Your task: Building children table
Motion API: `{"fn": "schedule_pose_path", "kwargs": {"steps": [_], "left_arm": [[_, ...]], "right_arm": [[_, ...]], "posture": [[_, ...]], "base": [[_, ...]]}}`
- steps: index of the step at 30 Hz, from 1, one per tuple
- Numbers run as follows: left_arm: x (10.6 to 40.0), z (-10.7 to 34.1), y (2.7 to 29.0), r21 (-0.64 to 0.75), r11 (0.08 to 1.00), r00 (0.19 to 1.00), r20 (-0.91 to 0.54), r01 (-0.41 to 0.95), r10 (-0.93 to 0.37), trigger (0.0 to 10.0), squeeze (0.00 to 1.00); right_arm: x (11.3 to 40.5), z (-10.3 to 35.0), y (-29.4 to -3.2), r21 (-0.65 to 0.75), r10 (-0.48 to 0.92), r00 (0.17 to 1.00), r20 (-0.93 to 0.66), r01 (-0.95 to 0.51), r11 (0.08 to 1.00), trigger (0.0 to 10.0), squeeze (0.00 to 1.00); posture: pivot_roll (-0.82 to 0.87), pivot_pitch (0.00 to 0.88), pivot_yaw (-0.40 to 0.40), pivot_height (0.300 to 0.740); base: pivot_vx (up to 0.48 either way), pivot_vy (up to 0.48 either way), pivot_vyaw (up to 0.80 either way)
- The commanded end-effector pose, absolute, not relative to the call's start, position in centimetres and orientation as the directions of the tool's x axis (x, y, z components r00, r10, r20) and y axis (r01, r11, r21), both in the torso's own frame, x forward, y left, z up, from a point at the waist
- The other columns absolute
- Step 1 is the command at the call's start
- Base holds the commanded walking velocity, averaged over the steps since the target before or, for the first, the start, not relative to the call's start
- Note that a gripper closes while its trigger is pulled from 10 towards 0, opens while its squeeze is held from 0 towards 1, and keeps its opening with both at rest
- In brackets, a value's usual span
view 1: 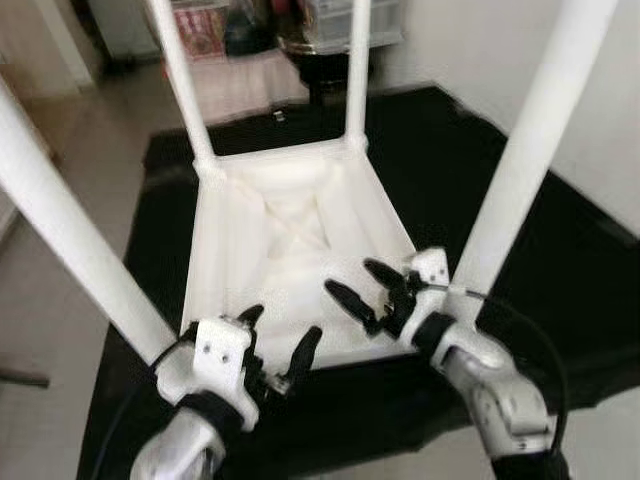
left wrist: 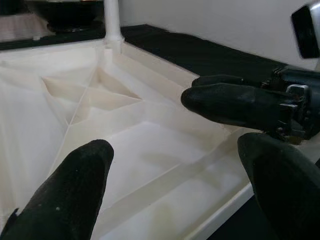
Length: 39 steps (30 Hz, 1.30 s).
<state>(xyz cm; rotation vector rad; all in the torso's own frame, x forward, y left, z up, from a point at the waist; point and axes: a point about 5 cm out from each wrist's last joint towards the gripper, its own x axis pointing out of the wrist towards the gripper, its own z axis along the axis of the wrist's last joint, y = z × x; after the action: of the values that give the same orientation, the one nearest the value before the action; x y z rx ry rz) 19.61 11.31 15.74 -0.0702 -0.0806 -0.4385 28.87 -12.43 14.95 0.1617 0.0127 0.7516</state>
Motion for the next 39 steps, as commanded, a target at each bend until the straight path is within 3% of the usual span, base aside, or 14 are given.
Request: {"fn": "schedule_pose_path", "kwargs": {"steps": [1,5,14,20,26,31,39], "left_arm": [[19.3,15.4,11.4,-0.058,0.894,0.896,0.062,0.443,-0.440,10.0,0.00],[19.0,15.3,11.2,-0.102,0.872,0.878,0.056,0.478,-0.475,10.0,0.00],[18.1,15.1,10.4,-0.116,0.811,0.819,0.040,0.573,-0.573,10.0,0.00],[18.0,15.0,10.7,-0.111,0.801,0.807,0.023,0.588,-0.589,10.0,0.00],[18.6,15.2,12.1,-0.085,0.846,0.850,0.037,0.527,-0.526,10.0,0.00],[18.8,15.2,12.3,-0.084,0.855,0.859,0.041,0.512,-0.510,10.0,0.00],[19.5,15.3,12.4,-0.081,0.855,0.859,0.058,0.513,-0.510,10.0,0.00]], "right_arm": [[28.2,15.0,-11.9,0.162,0.733,0.678,0.051,-0.730,0.664,10.0,0.00],[26.5,14.9,-12.5,0.157,0.839,0.544,0.016,-0.830,0.535,10.0,0.00],[25.4,15.5,-13.4,0.156,0.874,0.486,0.000,-0.863,0.480,10.0,0.00],[22.9,16.2,-14.9,0.148,0.933,0.356,-0.056,-0.921,0.360,10.0,0.00],[22.1,20.1,-18.0,0.052,0.943,0.328,-0.061,-0.942,0.331,10.0,0.00],[22.4,20.8,-18.5,0.025,0.936,0.347,-0.056,-0.937,0.348,10.0,0.00],[21.5,25.9,-21.0,-0.137,0.933,0.358,-0.035,-0.927,0.350,10.0,0.00]], "posture": [[-0.07,0.131,0.022,0.740],[-0.07,0.128,0.024,0.740],[-0.08,0.126,0.022,0.740],[-0.09,0.128,0.025,0.740],[-0.11,0.131,0.041,0.740],[-0.12,0.131,0.047,0.740],[-0.15,0.123,0.077,0.740]], "base": [[0.000,-0.465,0.00],[0.000,-0.087,0.00],[0.000,0.000,0.00],[0.000,0.000,0.00],[0.000,0.000,0.00],[0.000,0.000,0.00],[0.000,0.000,0.00]]}}
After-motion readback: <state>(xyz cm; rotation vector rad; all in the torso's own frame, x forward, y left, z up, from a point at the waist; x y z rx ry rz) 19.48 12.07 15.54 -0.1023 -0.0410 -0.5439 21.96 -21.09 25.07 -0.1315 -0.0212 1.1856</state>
